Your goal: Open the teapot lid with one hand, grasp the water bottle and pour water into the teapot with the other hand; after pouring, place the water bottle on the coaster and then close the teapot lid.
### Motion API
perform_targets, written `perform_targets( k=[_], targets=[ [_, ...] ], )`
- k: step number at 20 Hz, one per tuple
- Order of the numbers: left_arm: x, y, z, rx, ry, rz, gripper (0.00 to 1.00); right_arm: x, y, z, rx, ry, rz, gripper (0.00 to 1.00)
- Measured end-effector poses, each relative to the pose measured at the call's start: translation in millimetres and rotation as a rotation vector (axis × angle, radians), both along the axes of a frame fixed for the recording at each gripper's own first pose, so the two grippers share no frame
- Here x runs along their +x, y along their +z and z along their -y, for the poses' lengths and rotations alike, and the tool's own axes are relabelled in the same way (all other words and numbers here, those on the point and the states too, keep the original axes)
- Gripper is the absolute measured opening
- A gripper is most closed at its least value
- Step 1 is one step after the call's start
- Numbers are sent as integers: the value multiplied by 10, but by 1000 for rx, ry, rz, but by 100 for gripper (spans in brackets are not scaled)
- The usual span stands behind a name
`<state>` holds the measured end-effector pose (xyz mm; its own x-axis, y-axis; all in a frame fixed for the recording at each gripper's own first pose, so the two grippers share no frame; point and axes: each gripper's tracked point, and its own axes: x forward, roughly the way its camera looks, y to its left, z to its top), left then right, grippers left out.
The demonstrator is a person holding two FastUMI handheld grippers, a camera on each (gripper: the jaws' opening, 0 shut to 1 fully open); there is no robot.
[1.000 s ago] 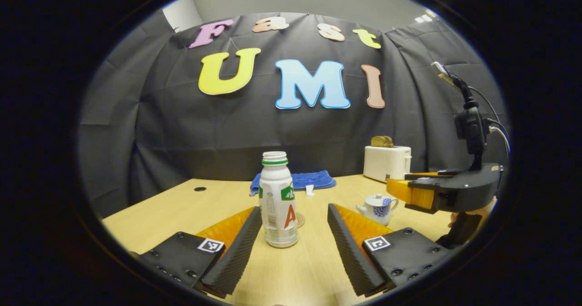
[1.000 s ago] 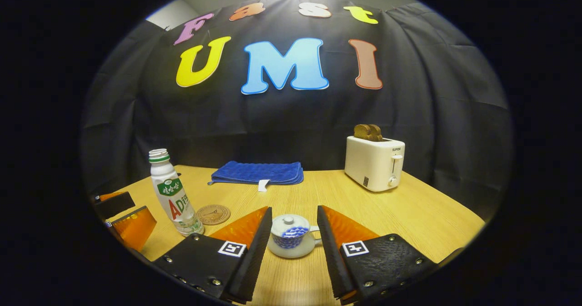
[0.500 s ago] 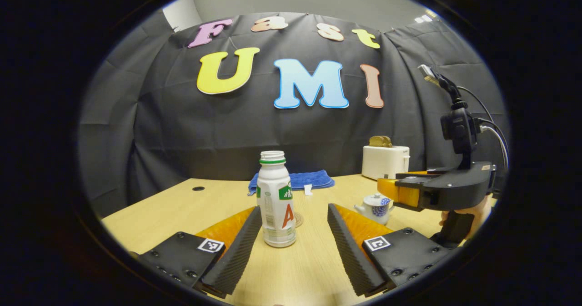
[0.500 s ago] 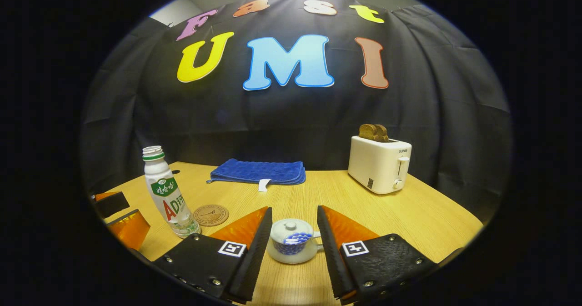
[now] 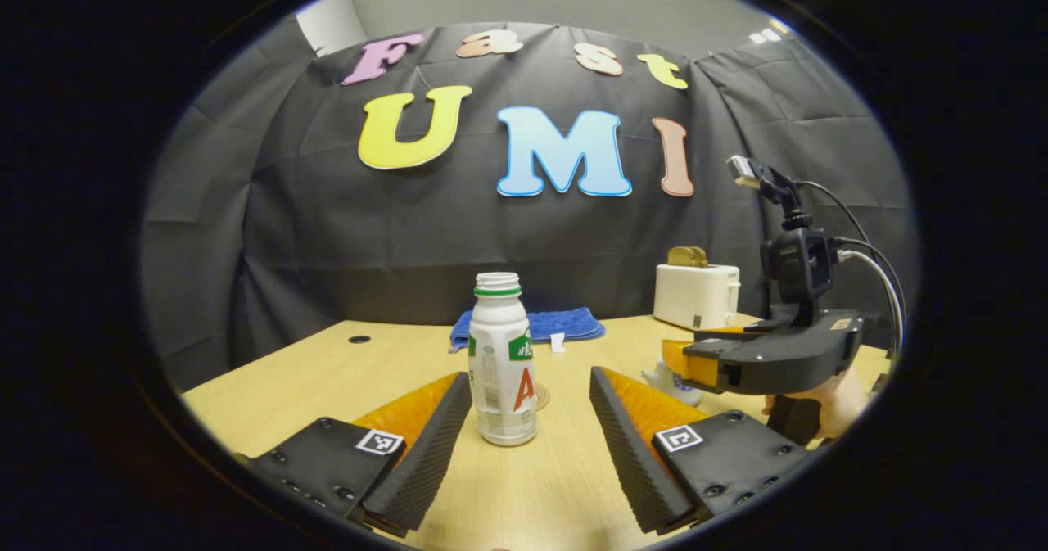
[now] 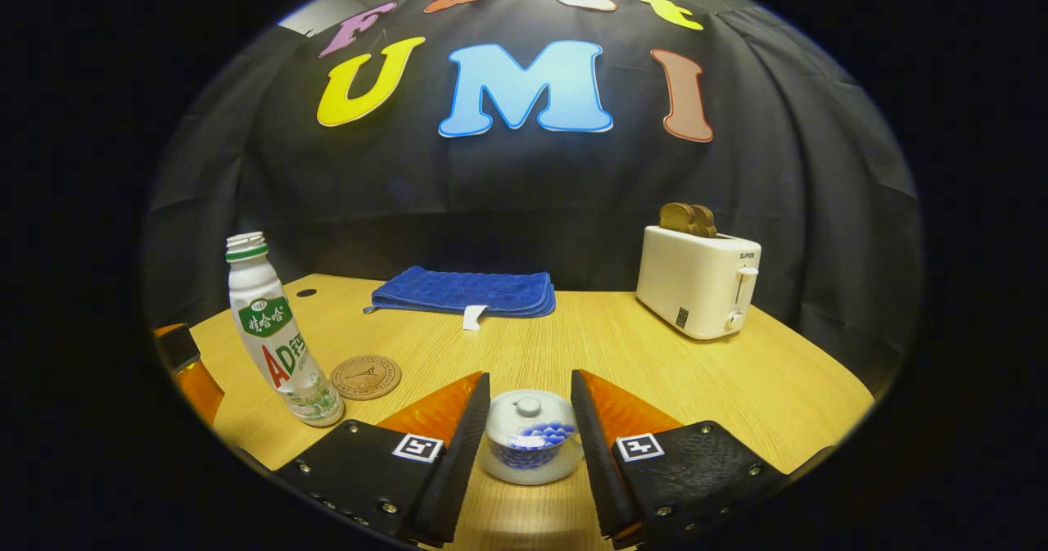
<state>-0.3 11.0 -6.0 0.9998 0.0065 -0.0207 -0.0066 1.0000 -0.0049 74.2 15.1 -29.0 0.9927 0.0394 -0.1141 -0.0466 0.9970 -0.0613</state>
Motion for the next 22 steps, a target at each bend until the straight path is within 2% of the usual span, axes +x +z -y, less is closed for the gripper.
perform_targets(
  k=[4, 5, 7, 10, 11, 12, 14, 20, 21, 22],
  targets=[
    [3, 6, -9, -6, -1, -1, 100, 87, -33, -31, 2, 9, 1, 62],
    [5, 16, -2, -8, -3, -2, 100, 95, -25, -2, 11, -6, 5, 39],
    [7, -2, -7, -9, -2, -4, 100, 79, -9, 4, 5, -8, 4, 34],
    [12, -17, 0, -19, -6, -7, 100, 150, -19, -25, -4, -13, 13, 35],
    [20, -19, 1, -20, -7, -10, 100, 137, -8, -13, -9, -14, 14, 11],
    [17, -28, 0, -21, -6, -10, 96, 114, -6, -9, -28, -9, 9, 11],
    [6, -39, 16, -23, -9, -11, 96, 110, 8, -13, -47, 1, 16, 11],
    [13, -25, -52, -13, 11, -7, 96, 63, 104, 5, 65, 30, 47, 10],
    [9, -31, -59, -15, 12, -7, 100, 49, 168, 17, 78, 32, 65, 10],
    [1, -54, -70, -14, 15, -8, 96, 41, 226, 55, 81, 21, 87, 10]
  ],
)
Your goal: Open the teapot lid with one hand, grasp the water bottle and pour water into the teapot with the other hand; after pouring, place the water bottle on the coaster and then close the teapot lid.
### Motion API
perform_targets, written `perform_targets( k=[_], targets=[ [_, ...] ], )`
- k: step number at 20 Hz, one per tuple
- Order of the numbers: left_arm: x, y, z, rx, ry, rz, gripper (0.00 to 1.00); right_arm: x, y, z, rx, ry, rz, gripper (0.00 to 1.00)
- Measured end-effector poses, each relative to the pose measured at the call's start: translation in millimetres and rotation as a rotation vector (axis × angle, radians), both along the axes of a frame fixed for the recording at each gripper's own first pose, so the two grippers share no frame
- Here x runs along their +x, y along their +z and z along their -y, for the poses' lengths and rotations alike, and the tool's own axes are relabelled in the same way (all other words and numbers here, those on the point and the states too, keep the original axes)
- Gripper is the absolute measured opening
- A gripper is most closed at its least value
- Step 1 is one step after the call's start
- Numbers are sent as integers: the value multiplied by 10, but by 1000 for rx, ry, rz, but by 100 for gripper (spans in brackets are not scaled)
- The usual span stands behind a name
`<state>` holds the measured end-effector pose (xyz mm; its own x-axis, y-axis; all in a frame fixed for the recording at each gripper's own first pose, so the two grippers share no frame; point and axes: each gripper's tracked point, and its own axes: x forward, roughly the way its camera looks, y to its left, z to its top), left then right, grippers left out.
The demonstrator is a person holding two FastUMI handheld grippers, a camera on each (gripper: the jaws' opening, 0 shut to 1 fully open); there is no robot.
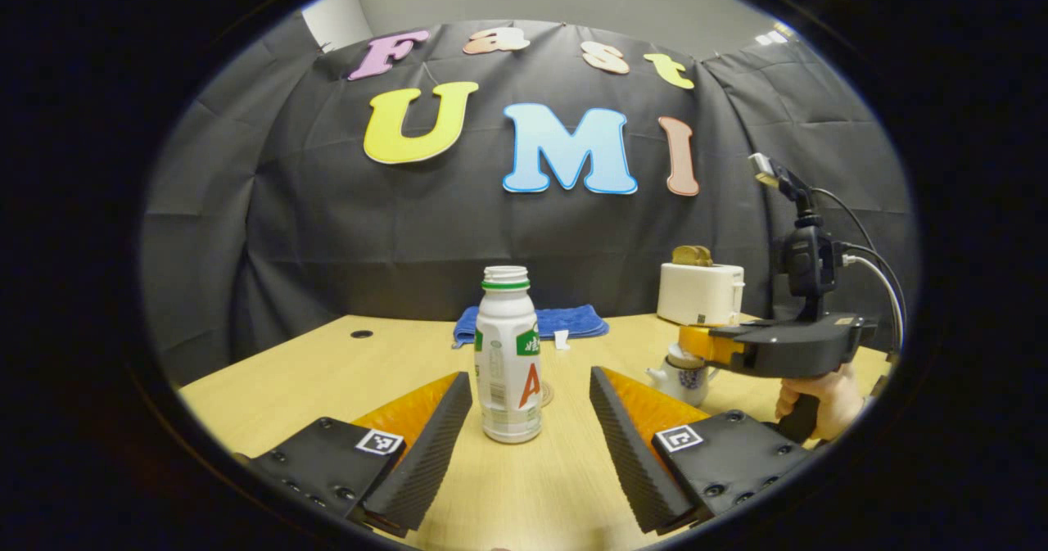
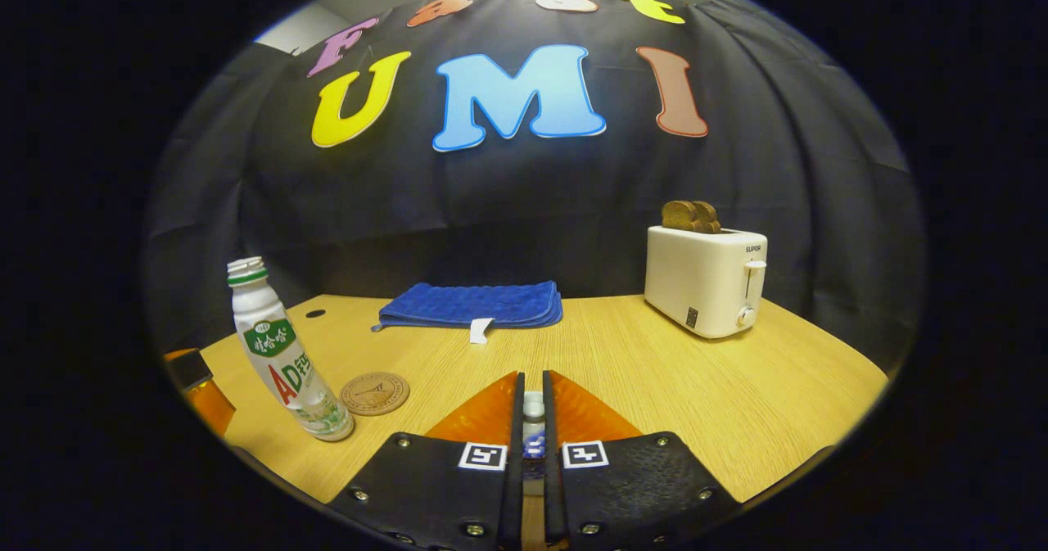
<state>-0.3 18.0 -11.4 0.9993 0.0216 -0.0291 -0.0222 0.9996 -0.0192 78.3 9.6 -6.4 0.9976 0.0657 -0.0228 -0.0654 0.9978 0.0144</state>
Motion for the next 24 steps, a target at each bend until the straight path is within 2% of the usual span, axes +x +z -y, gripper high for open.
perform_targets(
  k=[6, 7, 13, 14, 17, 18, 20, 24],
  targets=[
    [35, -92, -43, 4, 21, -18, 96, -29, 296, 344, -55, -77, 132, 10],
    [37, -73, -69, 11, 32, -15, 100, -34, 301, 398, -58, -89, 142, 10],
    [59, -97, -61, 26, 53, -7, 100, -129, 245, 603, -32, -114, 140, 10],
    [73, -131, -46, 33, 54, -16, 96, -144, 275, 641, -20, -122, 146, 10],
    [142, -187, 34, 51, 47, -34, 100, -196, 362, 649, 8, -108, 156, 10],
    [166, -210, 43, 52, 44, -40, 96, -212, 385, 651, 15, -103, 161, 10],
    [234, -228, 16, 57, 68, -53, 100, -235, 420, 644, 25, -93, 170, 10],
    [426, -289, -63, 50, 96, -89, 100, -247, 418, 638, 43, -82, 160, 10]
  ],
)
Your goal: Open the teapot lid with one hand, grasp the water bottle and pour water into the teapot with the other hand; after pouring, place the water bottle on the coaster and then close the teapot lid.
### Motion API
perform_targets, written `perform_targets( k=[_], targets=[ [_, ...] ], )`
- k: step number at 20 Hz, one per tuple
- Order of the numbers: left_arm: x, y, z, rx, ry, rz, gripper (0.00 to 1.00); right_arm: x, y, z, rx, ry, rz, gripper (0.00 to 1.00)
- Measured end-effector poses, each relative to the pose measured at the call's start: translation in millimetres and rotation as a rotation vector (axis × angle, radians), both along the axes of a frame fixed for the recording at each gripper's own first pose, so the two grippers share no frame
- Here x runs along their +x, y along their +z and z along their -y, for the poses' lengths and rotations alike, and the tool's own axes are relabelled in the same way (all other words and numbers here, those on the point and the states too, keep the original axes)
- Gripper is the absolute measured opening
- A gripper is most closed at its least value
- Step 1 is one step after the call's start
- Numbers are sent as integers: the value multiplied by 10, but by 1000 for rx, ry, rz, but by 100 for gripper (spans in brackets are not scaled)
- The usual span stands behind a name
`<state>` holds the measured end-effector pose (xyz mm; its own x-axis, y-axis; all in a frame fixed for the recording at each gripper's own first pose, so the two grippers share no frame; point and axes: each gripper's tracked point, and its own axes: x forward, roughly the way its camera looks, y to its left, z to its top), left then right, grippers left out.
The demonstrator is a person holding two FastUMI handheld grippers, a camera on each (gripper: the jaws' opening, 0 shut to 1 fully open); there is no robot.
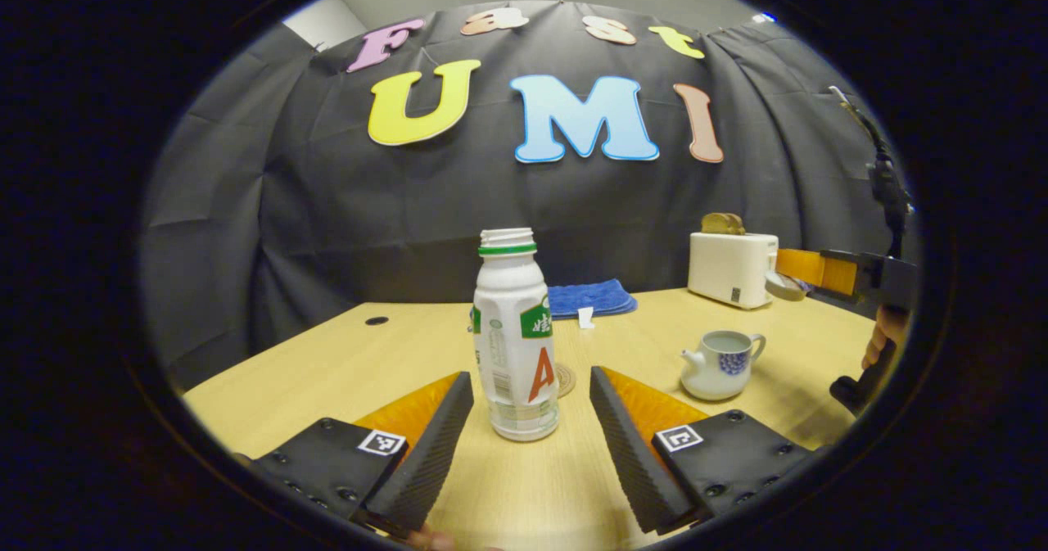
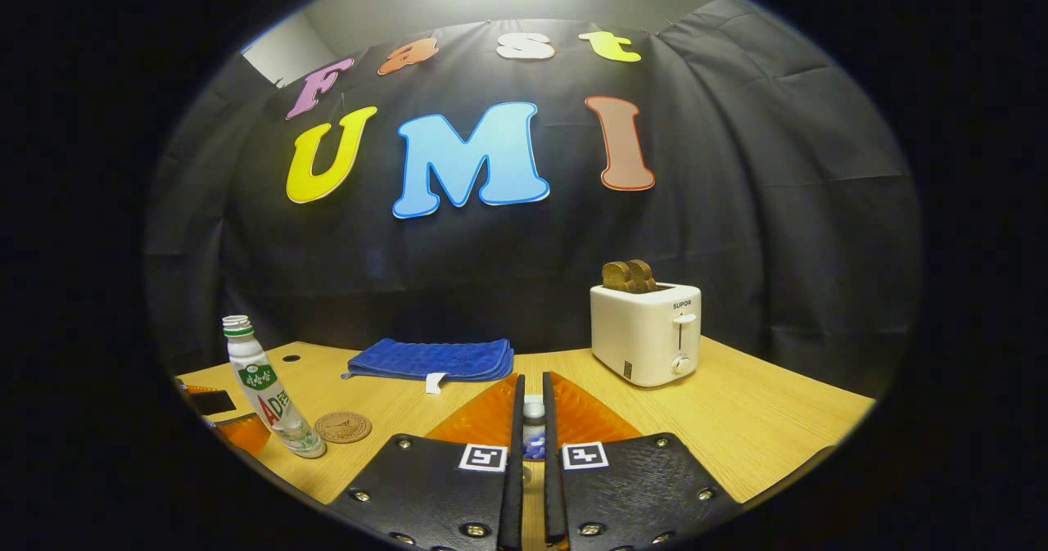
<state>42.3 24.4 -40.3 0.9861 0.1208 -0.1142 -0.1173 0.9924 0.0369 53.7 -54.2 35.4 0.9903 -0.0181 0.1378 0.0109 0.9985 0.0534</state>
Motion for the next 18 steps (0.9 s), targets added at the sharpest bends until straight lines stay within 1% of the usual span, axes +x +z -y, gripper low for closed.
perform_targets(
  k=[7, 10, 11, 12, 13, 14, 17, 18],
  targets=[
    [359, -58, -87, -14, -2, -16, 100, 24, -48, 7, 26, 14, -22, 10],
    [520, -122, -201, -5, 4, -45, 100, 42, -87, -19, 25, 22, -32, 10],
    [556, -126, -220, -14, 0, -49, 95, 38, -87, -20, 24, 22, -34, 10],
    [583, -139, -223, -23, -5, -52, 100, 46, -94, -17, 21, 21, -35, 10],
    [604, -156, -219, -28, -12, -61, 95, 43, -88, -12, 20, 19, -34, 10],
    [614, -175, -236, -23, -5, -65, 100, 50, -96, -6, 20, 17, -35, 10],
    [620, -199, -242, 0, -9, -74, 100, 68, -135, 6, 24, 13, -45, 10],
    [649, -197, -255, 13, -9, -72, 95, 76, -146, 11, 25, 12, -48, 10]
  ],
)
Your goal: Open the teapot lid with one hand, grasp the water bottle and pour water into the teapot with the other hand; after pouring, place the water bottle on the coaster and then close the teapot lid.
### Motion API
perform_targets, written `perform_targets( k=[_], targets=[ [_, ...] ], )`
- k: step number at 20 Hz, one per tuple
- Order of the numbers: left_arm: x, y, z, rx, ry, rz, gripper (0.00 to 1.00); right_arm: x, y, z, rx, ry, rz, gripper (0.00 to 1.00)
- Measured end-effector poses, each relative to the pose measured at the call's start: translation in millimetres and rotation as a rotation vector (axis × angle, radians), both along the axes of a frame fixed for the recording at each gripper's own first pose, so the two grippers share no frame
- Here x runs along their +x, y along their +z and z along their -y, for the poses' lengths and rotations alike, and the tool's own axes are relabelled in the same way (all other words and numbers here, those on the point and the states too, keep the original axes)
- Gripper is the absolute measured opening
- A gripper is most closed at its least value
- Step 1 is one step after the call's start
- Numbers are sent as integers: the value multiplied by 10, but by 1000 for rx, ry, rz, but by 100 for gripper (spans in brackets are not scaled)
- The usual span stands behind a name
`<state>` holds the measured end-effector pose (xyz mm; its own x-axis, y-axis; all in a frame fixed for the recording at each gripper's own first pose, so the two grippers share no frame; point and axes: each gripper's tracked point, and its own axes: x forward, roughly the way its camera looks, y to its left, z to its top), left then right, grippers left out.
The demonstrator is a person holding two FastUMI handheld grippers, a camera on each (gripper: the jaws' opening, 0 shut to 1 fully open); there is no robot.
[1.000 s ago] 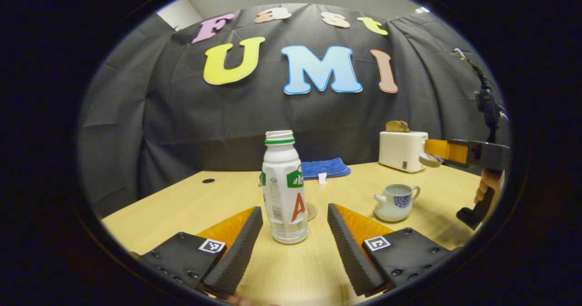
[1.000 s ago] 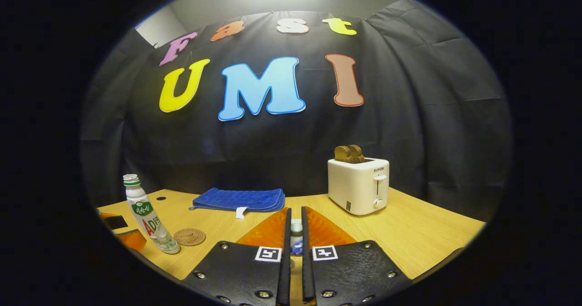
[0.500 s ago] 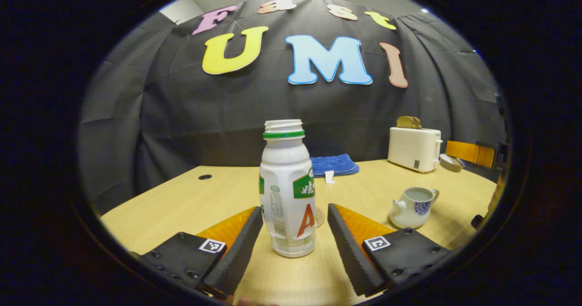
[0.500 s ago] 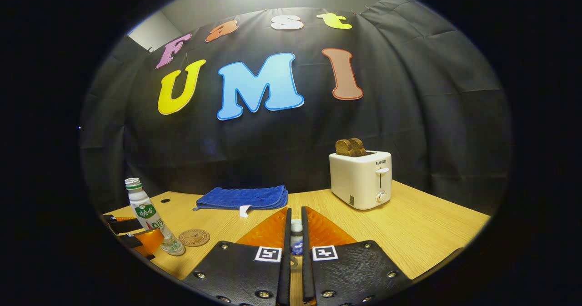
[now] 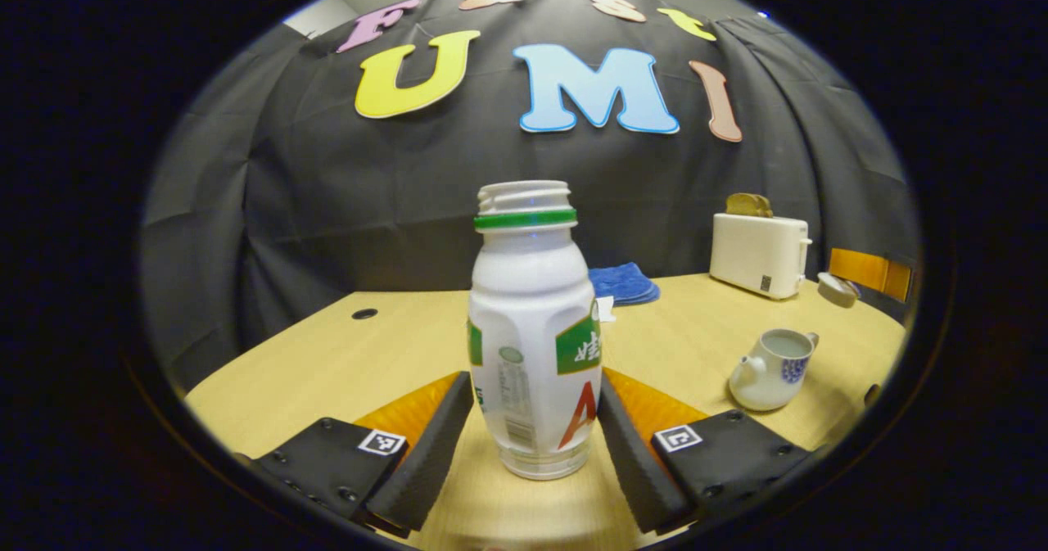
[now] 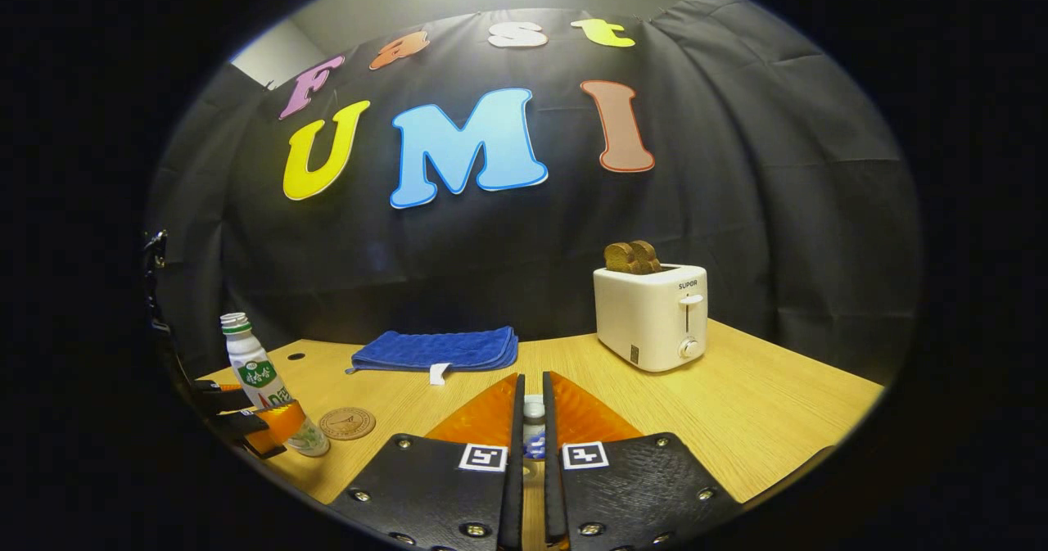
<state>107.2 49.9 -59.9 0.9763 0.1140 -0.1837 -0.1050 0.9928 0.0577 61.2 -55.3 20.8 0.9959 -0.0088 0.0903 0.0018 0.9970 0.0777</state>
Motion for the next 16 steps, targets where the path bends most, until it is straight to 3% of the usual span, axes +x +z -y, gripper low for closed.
perform_targets(
  k=[3, 6, 9, 16],
  targets=[
    [18, 4, 20, 37, -3, -9, 81, -10, 24, 21, 7, -2, 6, 10],
    [10, 16, -9, 141, 16, -24, 83, -16, 43, 77, 18, -16, 11, 10],
    [19, 92, -36, 308, 35, -44, 83, -38, 88, 171, 46, -31, 18, 10],
    [137, 214, 119, 624, 3, -76, 83, -46, 141, 470, 130, -76, 32, 10]
  ],
)
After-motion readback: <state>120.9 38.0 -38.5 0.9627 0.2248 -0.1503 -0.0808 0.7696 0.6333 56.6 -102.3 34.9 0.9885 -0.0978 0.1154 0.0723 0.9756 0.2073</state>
